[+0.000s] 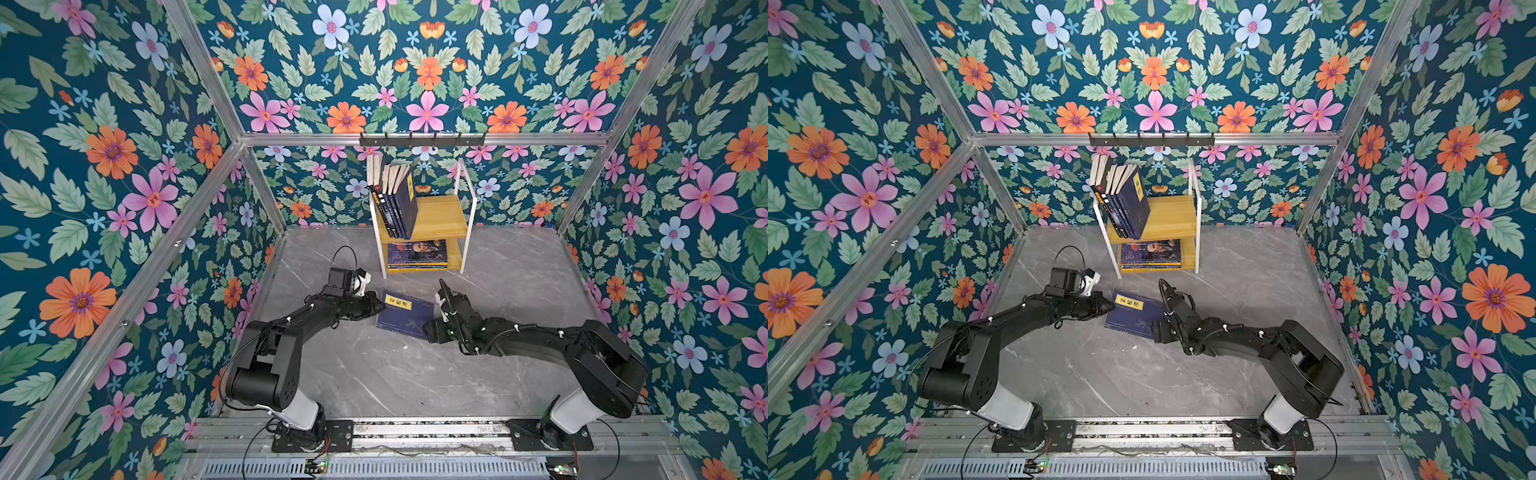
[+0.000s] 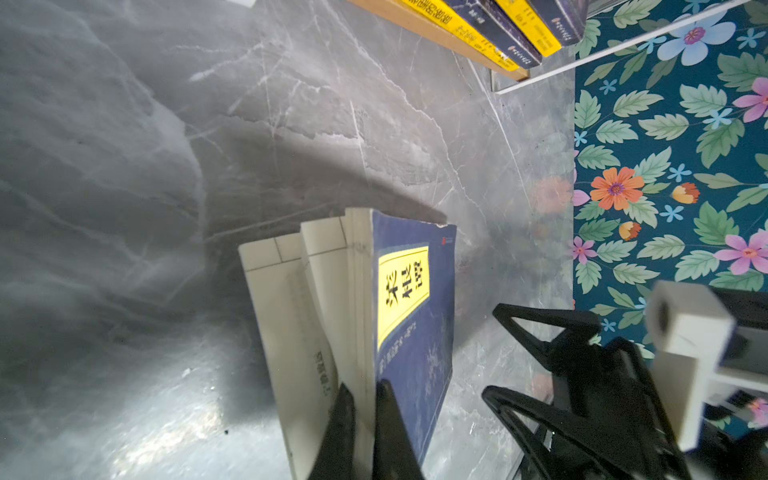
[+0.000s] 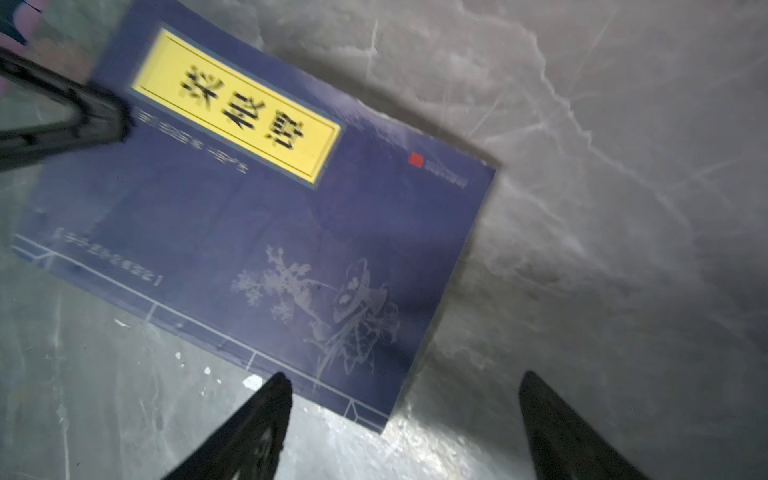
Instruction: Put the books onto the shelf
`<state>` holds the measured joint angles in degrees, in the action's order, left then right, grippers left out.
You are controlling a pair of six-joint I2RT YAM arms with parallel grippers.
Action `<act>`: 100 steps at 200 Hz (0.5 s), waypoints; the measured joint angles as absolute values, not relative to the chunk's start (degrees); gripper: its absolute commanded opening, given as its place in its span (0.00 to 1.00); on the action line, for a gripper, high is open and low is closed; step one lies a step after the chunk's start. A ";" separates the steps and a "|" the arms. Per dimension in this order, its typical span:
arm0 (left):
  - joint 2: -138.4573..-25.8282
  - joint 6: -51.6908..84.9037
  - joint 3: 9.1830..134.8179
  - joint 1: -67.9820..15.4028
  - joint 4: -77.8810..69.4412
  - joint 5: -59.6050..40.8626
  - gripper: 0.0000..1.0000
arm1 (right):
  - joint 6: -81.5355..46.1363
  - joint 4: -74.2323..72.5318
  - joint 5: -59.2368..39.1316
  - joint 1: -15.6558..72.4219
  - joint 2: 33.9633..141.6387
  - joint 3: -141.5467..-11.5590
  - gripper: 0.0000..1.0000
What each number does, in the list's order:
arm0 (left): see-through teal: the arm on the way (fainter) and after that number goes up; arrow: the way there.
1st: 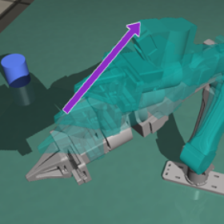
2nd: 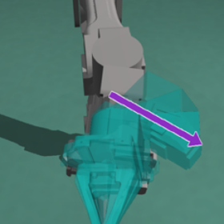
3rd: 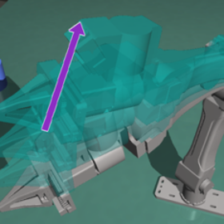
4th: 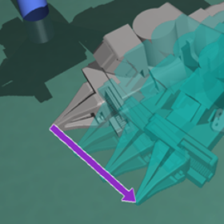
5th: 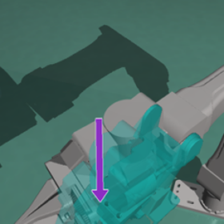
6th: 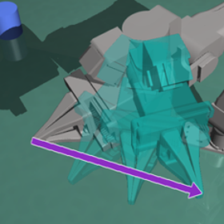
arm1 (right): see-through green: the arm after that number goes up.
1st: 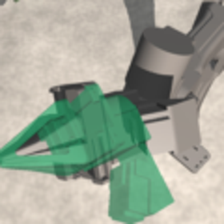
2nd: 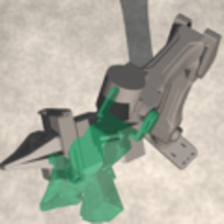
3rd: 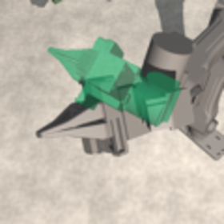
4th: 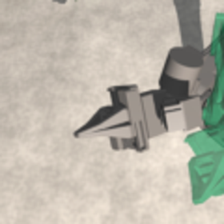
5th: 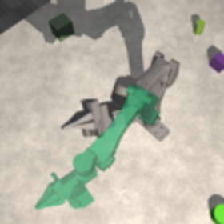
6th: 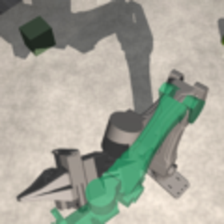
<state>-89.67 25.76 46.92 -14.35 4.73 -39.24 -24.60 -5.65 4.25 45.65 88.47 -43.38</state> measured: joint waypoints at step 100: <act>-88.38 25.67 47.20 -13.98 5.34 -39.66 0.00 | 5.34 -10.22 15.77 57.54 83.85 -43.09 0.88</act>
<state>-88.38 25.67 47.20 -13.98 5.34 -39.66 5.34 -10.22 15.77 57.54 83.85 -43.09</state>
